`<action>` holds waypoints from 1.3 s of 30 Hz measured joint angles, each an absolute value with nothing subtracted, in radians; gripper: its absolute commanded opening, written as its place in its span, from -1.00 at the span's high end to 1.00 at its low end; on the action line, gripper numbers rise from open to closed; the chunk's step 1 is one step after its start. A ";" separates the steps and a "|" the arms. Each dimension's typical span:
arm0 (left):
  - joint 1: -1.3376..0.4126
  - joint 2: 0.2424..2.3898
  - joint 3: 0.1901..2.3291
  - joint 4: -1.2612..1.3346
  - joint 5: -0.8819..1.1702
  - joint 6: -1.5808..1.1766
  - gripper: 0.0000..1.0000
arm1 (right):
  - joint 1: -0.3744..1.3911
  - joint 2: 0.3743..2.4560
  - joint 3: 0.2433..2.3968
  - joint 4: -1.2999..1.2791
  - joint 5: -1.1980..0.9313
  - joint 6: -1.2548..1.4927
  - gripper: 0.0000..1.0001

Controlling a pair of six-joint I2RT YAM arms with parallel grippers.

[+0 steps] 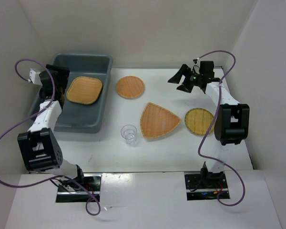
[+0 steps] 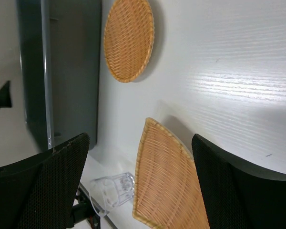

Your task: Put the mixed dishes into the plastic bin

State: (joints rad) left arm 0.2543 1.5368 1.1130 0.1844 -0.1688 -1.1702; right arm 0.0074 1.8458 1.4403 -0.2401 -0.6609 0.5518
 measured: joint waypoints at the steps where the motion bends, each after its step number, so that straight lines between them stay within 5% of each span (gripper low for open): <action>1: 0.254 1.499 1.115 0.183 -0.134 -1.136 -0.98 | 0.006 1.846 1.440 -0.246 -0.660 0.546 -0.85; 8: 0.161 1.341 1.185 0.107 0.159 -0.895 -0.98 | -0.001 1.846 1.440 -0.265 -0.657 0.522 -0.85; 17: -0.078 1.758 1.504 -0.169 0.653 -0.524 -0.98 | -0.001 1.846 1.440 -0.270 -0.672 0.527 -0.85; 24: -0.236 2.014 1.660 -0.416 0.686 -0.331 -0.98 | -0.001 1.845 1.438 -0.270 -0.677 0.529 -0.85; 39: -0.411 2.172 1.691 -0.458 0.592 -0.246 -0.91 | -0.001 1.842 1.402 -0.269 -0.688 0.528 -0.85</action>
